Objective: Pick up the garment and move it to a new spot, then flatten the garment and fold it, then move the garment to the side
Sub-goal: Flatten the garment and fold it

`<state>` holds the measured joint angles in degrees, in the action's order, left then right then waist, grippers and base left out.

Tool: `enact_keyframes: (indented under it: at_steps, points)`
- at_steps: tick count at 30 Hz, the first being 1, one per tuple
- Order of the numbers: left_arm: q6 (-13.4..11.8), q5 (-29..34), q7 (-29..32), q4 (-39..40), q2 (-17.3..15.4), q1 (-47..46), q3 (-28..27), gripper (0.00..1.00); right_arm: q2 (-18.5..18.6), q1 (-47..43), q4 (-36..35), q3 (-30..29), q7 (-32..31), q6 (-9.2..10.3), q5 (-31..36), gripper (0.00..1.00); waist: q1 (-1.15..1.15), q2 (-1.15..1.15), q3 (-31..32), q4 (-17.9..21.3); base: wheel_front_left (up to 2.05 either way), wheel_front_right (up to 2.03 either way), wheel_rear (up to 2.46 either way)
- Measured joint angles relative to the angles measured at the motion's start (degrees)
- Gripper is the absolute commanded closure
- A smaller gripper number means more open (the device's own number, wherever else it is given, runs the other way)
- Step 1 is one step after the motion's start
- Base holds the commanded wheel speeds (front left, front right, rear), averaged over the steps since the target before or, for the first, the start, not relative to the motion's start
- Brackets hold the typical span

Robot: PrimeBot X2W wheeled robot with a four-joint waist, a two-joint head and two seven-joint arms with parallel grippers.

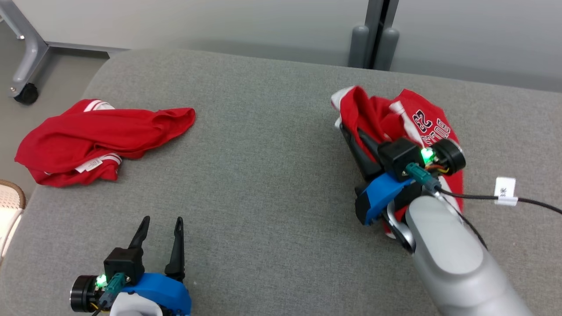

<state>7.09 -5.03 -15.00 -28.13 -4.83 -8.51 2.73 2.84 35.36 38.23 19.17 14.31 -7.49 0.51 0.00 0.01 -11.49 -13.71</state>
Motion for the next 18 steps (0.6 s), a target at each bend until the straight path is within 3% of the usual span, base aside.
enact_keyframes:
  at_steps: [5, 8, 14, 18]
  points:
    - [0.0, 0.3, 0.0, -0.8, 0.8, 0.7, 1.3, 0.0, 0.0, 6.5, -2.3, -1.4, 0.4, 0.0, 2.5, 1.0, -0.01, 0.0, 2.7, -1.1, 0.0, 0.0, 0.0]
    - [0.0, 0.3, 0.0, -1.2, 1.1, 1.7, 1.7, 0.0, 0.0, 9.0, -3.9, -1.8, 0.6, 0.0, 0.4, 1.0, -0.01, 0.0, 4.2, -2.2, 0.0, 0.0, 0.0]
    - [0.0, 0.5, 0.0, -1.9, 1.4, 4.0, 1.5, 0.0, 0.0, 10.1, -11.2, 2.1, 0.7, 0.0, -10.7, 1.0, -0.01, 0.0, 6.0, -3.0, 0.0, 0.0, 0.0]
    - [-0.4, 1.0, 0.0, -2.7, 1.4, 5.1, 1.1, 0.0, -0.1, 9.1, -17.3, 5.1, 0.7, 0.01, -23.3, 1.0, -0.01, -0.01, 6.6, -2.1, 0.0, 0.0, 0.0]
